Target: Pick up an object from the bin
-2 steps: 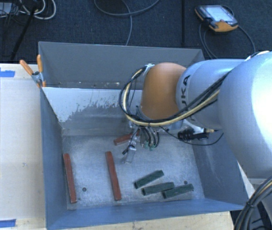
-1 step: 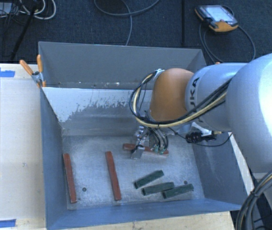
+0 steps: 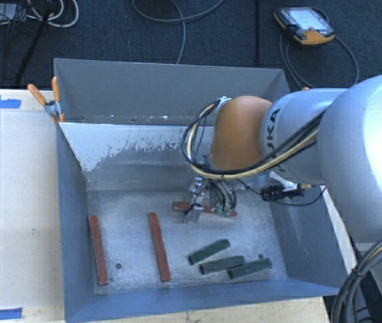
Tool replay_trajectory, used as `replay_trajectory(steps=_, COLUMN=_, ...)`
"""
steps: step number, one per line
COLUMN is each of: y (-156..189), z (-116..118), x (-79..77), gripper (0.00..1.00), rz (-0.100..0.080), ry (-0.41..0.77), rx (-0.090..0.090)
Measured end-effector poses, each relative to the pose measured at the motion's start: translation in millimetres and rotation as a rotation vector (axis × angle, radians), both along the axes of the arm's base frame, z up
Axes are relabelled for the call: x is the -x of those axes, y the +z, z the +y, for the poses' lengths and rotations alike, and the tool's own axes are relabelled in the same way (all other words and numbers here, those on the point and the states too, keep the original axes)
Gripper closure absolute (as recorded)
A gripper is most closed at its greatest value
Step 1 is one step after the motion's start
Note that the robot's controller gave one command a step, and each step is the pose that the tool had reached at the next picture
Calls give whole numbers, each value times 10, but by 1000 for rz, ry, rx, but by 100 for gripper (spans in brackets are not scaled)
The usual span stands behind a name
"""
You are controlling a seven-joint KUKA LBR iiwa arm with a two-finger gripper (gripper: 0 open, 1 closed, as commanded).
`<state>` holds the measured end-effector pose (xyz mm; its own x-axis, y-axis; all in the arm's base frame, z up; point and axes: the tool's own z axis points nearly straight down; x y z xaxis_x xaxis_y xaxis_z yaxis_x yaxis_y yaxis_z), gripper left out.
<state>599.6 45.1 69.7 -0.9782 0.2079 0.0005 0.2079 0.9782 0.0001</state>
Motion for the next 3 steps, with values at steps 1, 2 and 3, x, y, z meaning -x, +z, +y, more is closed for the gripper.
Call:
replay_trajectory(steps=1, y=211, z=-1, x=491, gripper=100, rz=5, ry=57, rx=1)
replay_trajectory(steps=2, y=336, z=-65, x=735, gripper=100, rz=4, ry=68, rx=0)
replay_trajectory(steps=3, y=1, z=-660, x=581, gripper=0, rz=-3, ry=-33, rx=0)
